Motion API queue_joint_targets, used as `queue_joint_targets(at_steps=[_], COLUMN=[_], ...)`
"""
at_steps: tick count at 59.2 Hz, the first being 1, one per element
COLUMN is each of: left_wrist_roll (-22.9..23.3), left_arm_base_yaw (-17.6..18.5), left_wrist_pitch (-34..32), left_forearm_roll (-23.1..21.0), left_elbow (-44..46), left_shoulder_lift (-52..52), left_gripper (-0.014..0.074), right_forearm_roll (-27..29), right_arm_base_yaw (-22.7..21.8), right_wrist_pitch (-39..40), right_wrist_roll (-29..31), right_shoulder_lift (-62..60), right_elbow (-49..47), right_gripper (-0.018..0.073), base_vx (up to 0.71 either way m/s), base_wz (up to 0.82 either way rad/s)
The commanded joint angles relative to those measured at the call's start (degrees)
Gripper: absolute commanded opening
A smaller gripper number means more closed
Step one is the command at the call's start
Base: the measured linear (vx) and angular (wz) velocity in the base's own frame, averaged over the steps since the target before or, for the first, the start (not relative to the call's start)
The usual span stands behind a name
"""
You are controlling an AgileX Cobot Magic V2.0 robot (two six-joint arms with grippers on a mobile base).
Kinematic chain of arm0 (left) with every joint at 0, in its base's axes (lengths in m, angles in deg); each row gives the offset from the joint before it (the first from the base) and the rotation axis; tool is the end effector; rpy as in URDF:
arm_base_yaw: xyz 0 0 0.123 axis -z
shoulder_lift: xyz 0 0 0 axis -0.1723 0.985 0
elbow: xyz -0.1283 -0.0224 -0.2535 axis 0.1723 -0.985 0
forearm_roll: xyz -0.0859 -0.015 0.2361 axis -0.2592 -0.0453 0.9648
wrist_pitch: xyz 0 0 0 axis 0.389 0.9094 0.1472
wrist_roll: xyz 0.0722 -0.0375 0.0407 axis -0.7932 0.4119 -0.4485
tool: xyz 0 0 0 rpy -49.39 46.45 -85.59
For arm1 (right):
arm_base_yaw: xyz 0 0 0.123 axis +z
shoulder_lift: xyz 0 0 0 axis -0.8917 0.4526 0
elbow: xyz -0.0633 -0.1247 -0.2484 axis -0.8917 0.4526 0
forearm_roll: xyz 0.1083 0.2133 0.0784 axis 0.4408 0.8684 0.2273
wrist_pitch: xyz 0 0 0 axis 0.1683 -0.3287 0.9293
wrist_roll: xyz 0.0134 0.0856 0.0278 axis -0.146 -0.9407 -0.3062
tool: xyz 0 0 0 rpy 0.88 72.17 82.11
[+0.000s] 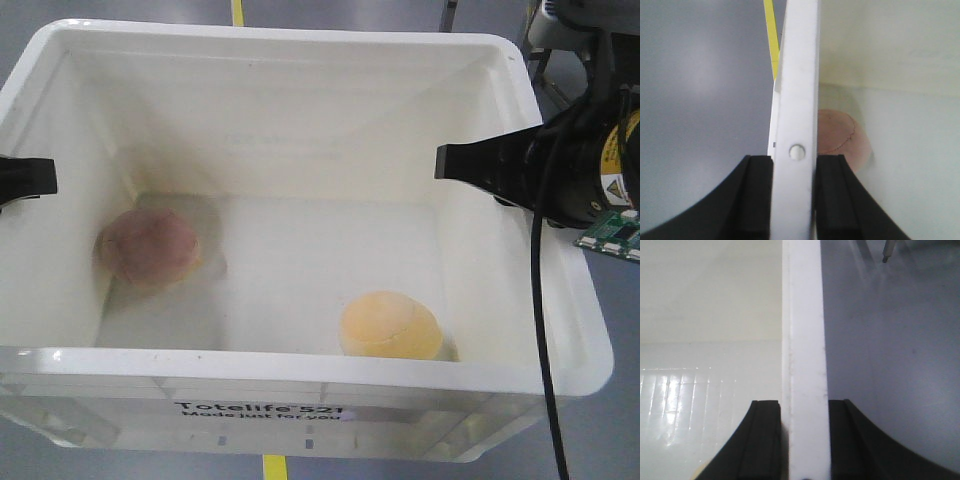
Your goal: Place moving items into box and shelve
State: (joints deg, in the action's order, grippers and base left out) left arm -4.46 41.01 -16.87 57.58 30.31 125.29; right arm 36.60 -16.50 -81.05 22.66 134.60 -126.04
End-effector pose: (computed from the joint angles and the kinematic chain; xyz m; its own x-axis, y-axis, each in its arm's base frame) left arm 0.1617 -0.0611 0.3802 -0.6802 -0.1076 -0.7251 -0.0429 0.9933 -0.1071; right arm 0.1830 0.1240 0.3767 -0.6824 0.0221 -0.7307 0.0074 0.9997 0.0234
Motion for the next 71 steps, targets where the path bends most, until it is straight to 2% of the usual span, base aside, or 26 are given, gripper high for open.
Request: queue_joint_targets(at_steps=[1, 40, 71], left_wrist_roll=[0.85, 0.85, 0.85], left_arm_base_yaw=[0.05, 0.05, 0.05], left_wrist_pitch=[-4.18, -4.18, -4.18], left_forearm_roll=[6.65, 6.65, 6.65], left_elbow=[2.42, 2.42, 2.42], left_shoulder_lift=[-1.45, -1.45, -1.45], left_gripper=[0.0109, 0.0109, 0.0109], right_forearm_roll=[-8.15, -8.15, -8.15], right_arm_base_yaw=[-0.45, -0.45, -0.45], right_wrist_pitch=[0.62, 0.62, 0.62], right_wrist_roll=[-0.04, -0.04, -0.04], right_shoulder_lift=[-1.92, -1.92, -1.92], right_elbow=[-2.00, -2.00, -2.00], right_gripper=[-0.0011, -0.0011, -0.0011], base_vx=[0.38, 0.38, 0.27], base_wz=[-0.07, -0.14, -0.55])
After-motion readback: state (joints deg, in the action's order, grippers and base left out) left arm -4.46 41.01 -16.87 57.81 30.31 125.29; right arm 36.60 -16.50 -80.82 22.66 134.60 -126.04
